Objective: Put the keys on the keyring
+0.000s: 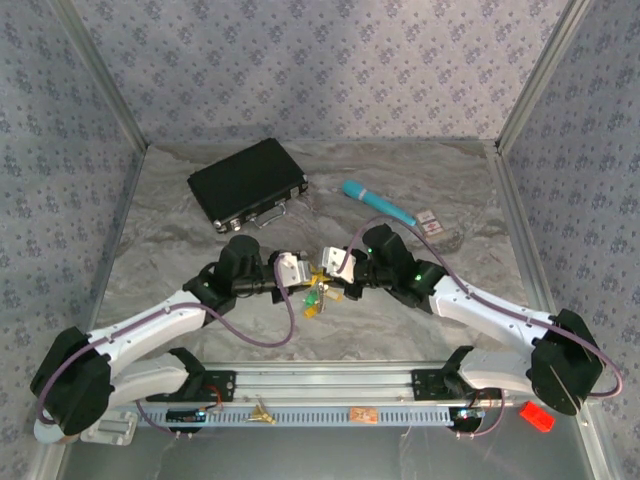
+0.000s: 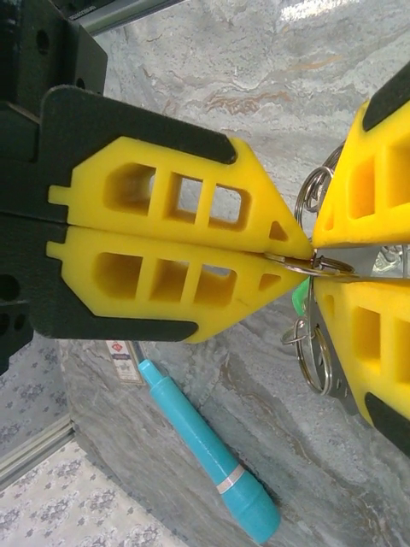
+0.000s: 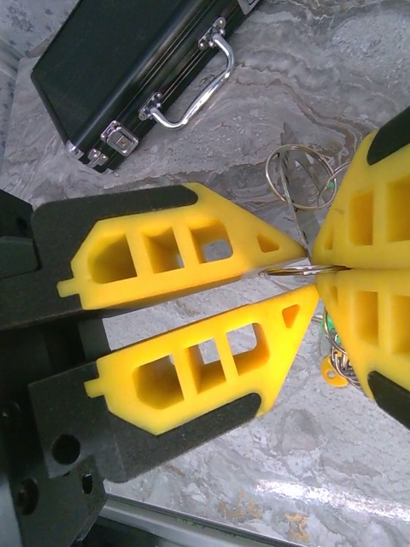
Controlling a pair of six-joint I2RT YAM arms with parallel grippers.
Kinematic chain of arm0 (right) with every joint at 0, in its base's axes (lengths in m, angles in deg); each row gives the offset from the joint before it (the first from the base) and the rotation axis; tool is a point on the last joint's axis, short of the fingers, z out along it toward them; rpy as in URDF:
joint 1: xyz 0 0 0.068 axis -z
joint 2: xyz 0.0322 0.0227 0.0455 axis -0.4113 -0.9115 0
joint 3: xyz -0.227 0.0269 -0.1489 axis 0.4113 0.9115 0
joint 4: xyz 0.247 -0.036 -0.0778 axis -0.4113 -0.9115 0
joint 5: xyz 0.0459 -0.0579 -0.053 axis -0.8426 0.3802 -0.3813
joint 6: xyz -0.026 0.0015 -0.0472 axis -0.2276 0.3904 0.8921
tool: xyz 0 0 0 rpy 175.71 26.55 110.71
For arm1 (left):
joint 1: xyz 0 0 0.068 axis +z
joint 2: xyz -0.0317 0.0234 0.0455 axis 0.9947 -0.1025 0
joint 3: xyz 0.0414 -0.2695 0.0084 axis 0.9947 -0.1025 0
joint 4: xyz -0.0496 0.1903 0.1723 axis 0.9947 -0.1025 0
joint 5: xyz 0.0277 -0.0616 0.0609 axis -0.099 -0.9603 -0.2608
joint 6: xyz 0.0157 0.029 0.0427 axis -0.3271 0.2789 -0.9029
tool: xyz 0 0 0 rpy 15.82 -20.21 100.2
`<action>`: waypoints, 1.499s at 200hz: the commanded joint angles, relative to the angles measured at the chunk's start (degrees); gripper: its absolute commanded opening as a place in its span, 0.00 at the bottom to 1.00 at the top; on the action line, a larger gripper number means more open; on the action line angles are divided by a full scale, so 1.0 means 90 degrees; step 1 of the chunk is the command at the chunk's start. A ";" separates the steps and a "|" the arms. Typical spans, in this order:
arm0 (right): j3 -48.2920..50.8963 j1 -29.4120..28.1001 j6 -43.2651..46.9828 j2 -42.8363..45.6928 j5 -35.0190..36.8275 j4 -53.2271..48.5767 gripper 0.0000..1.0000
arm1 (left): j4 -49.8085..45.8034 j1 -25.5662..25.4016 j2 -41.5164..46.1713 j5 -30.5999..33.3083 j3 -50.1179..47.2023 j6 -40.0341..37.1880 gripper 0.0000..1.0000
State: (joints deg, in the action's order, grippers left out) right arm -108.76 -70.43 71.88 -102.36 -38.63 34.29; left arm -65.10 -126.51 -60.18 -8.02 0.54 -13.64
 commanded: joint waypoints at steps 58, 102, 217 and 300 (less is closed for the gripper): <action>-0.0273 0.0059 0.0258 0.0139 0.0199 -0.0430 0.15 | 0.0425 0.0009 0.0267 -0.0217 -0.0020 0.0068 0.00; -0.0363 0.0065 0.0308 0.0175 0.0115 -0.0561 0.15 | 0.0298 0.0011 0.0210 -0.0252 0.0005 0.0037 0.00; -0.0465 0.0001 0.0255 -0.0029 -0.0268 -0.0573 0.00 | 0.0283 0.0009 0.0095 -0.0292 0.0105 0.0076 0.04; -0.0496 -0.0009 0.0229 -0.0102 -0.0315 -0.0597 0.00 | 0.0312 0.0012 0.0092 -0.0311 0.0103 0.0115 0.06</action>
State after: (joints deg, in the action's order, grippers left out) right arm -111.34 -70.17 74.05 -102.82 -39.11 29.83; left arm -65.27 -126.36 -59.37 -8.61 0.35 -12.87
